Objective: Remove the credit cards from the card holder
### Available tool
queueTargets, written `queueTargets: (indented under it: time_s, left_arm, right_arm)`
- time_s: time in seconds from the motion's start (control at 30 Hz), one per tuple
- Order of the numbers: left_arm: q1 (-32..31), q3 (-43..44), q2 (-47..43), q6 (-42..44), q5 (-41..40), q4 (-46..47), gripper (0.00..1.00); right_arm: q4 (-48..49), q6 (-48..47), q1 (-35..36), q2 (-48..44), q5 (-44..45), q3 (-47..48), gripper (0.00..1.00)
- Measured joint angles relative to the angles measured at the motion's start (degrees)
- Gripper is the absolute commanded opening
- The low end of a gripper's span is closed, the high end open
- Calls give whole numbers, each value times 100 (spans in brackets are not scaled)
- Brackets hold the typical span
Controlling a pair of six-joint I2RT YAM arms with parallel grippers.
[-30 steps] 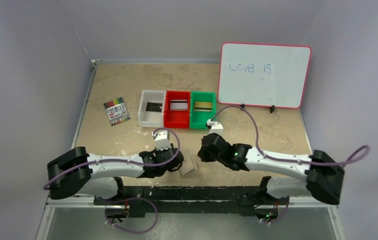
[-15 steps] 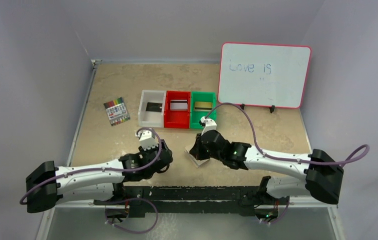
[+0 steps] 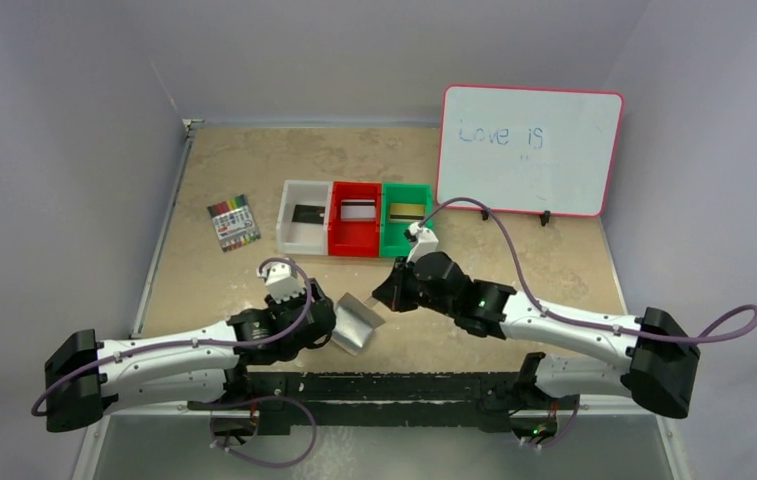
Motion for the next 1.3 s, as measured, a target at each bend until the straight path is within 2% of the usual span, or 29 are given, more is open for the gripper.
queueTargets:
  time_s: [0.23,0.47,0.57,0.67,0.87,1.2,1.3]
  left_arm:
    - [0,0,210,256,157,286,61]
    - [0,74,793,848,575,870,60]
    - [0,199,1036,1143,839,1211,60]
    - [-2,326,1226,1351,1067,1537,60]
    - [-11,474,1565,1613,1423,1947,59]
    - [-59,553,2068,1777,1886,2389,56]
    - [-114,684,2339,1818,1978,2450,52]
  right_arm:
    - [-155,509,-763,61,-20,-960,0]
    - [-608,1296,-776,-431,101,-1749,1]
    - [-634,1460,-776,-627,127,-1805,9]
    - [-599,1499,-776,-669,109,-1878,11]
    - [-612,1432,-776,-774,92,-1921,27]
    - [-667,1145,-776,-1220,-76,-1370,29]
    - [-599,1091,-776,-1353,-142,-1294,25]
